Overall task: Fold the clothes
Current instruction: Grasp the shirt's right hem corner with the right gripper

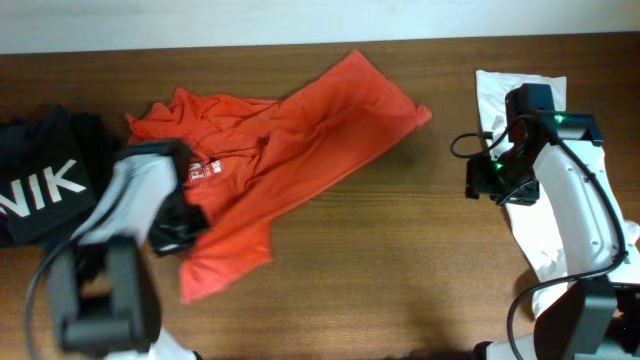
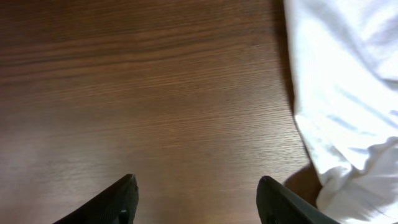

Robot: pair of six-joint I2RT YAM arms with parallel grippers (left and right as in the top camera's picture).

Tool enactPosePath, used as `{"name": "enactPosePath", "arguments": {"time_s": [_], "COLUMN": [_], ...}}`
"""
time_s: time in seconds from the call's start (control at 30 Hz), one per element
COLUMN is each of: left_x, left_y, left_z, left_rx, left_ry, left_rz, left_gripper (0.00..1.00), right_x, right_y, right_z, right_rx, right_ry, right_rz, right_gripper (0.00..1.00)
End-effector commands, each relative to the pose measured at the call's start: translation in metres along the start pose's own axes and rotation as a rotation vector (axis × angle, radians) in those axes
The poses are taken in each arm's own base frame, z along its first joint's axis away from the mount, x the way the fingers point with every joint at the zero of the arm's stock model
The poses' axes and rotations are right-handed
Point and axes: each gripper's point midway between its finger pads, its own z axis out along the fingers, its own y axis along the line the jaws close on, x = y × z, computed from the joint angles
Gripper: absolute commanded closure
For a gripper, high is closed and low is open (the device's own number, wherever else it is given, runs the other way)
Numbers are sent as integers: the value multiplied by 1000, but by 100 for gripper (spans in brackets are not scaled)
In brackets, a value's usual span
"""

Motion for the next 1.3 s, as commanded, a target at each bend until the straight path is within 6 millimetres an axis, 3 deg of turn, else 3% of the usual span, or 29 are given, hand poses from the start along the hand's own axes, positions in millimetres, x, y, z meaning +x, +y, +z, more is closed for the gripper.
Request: {"name": "enactPosePath", "arguments": {"time_s": [0.0, 0.07, 0.23, 0.33, 0.53, 0.6, 0.7, 0.83, 0.93, 1.03, 1.13, 1.27], "left_x": [-9, -7, -3, -4, -16, -21, -24, -26, -27, -27, -27, -27], "left_y": [58, 74, 63, 63, 61, 60, 57, 55, 55, 55, 55, 55], "left_z": [-41, -53, -56, -56, -59, -61, -62, -63, -64, -64, -64, -64], "left_rx": [-5, 60, 140, 140, 157, 164, 182, 196, 197, 197, 197, 197], "left_ry": [-194, -236, -224, -226, -275, -295, -304, -313, -316, -316, -315, -316], "left_rz": [-152, -232, -232, -232, -240, -243, -242, -242, -242, -242, -242, -242], "left_gripper": [100, 100, 100, 100, 100, 100, 100, 100, 100, 100, 100, 100], "right_x": [3, 3, 1, -18, -52, -62, -70, -87, -89, -83, -75, -73], "right_y": [14, 20, 56, 80, 96, 98, 100, 104, 105, 103, 99, 96], "right_z": [0, 0, 2, 22, 98, 132, 152, 153, 153, 154, 155, 156], "right_rx": [-89, -121, -203, -171, -150, -149, -154, -172, -174, -167, -146, -131], "right_ry": [12, 13, 3, -38, -16, -7, -15, -82, -90, -64, -33, -27], "right_rz": [4, 2, -73, -162, -94, -37, -29, -37, -38, -35, -31, -29], "right_gripper": [36, 36, 37, 44, 46, 46, 45, 49, 54, 67, 57, 64]}}
